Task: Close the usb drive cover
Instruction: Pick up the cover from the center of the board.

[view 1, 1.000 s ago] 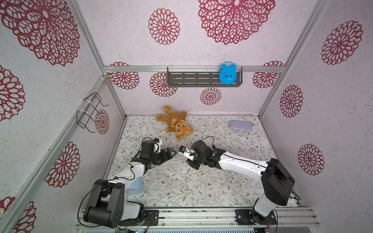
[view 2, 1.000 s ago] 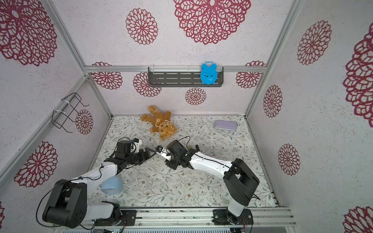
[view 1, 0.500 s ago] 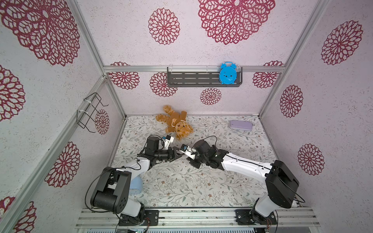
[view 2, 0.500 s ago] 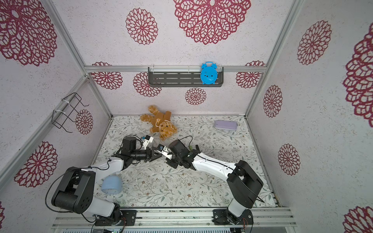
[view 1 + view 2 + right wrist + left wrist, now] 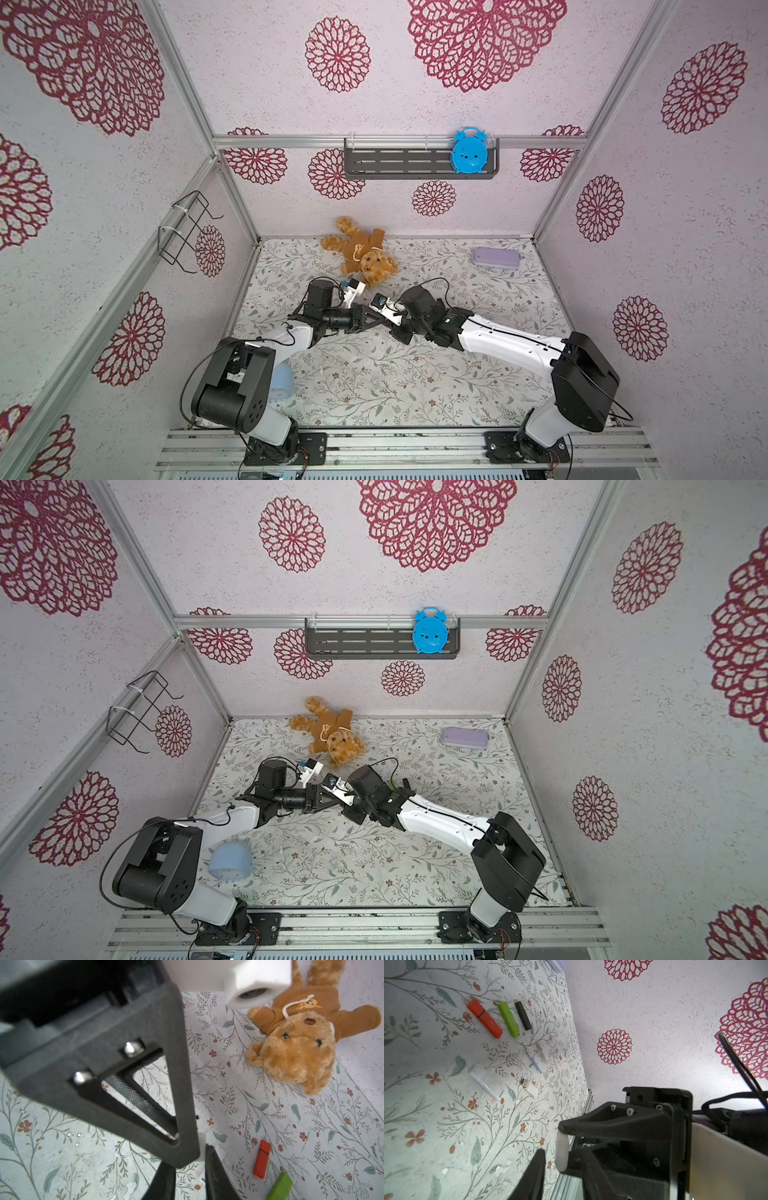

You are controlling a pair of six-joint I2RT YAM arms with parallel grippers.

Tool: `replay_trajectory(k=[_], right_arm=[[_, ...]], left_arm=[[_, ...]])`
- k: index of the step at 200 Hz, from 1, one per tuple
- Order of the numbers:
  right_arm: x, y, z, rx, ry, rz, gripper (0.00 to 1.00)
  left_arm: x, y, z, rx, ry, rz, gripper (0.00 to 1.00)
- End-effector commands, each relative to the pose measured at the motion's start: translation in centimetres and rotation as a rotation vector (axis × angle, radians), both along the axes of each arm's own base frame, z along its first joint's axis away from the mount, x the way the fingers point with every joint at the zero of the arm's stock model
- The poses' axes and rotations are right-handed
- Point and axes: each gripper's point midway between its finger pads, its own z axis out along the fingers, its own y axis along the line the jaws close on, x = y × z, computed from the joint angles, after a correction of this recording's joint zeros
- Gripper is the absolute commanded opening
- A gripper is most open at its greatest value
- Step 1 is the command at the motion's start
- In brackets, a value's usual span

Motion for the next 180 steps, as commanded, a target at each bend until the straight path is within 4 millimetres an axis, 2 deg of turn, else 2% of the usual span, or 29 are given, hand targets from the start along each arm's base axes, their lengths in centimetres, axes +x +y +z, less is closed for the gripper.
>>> replay_trajectory(k=[1, 82, 100, 118, 138, 156, 180], right_arm=[[0.4, 0.5, 2.7, 0.088, -0.033, -0.011, 0.24], [0.3, 0.7, 3.3, 0.111, -0.03, -0.01, 0.24], [0.4, 0.0, 3.3, 0.097, -0.03, -0.032, 0.3], [0.5, -1.7, 3.0, 0.089, -0.001, -0.082, 0.33], [0.7, -4.7, 2.0, 0.096, 0.054, -0.166, 0.38], [1.1, -8.0, -0.1, 0.087, 0.139, -0.28, 0.4], [1.1, -11.6, -3.8, 0.01, 0.281, -0.424, 0.4]], left_arm=[[-0.2, -0.8, 0.3, -0.015, -0.018, -0.043, 0.27], [0.0, -0.8, 0.2, -0.002, -0.016, -0.043, 0.09], [0.4, -0.7, 0.5, 0.007, -0.031, -0.023, 0.08], [0.8, -0.6, 0.9, 0.015, -0.05, 0.0, 0.07], [1.3, -0.3, 1.2, 0.028, -0.065, 0.034, 0.07], [1.6, -0.1, 1.4, 0.037, -0.072, 0.059, 0.07], [1.9, 0.1, 1.8, 0.049, -0.086, 0.089, 0.07]])
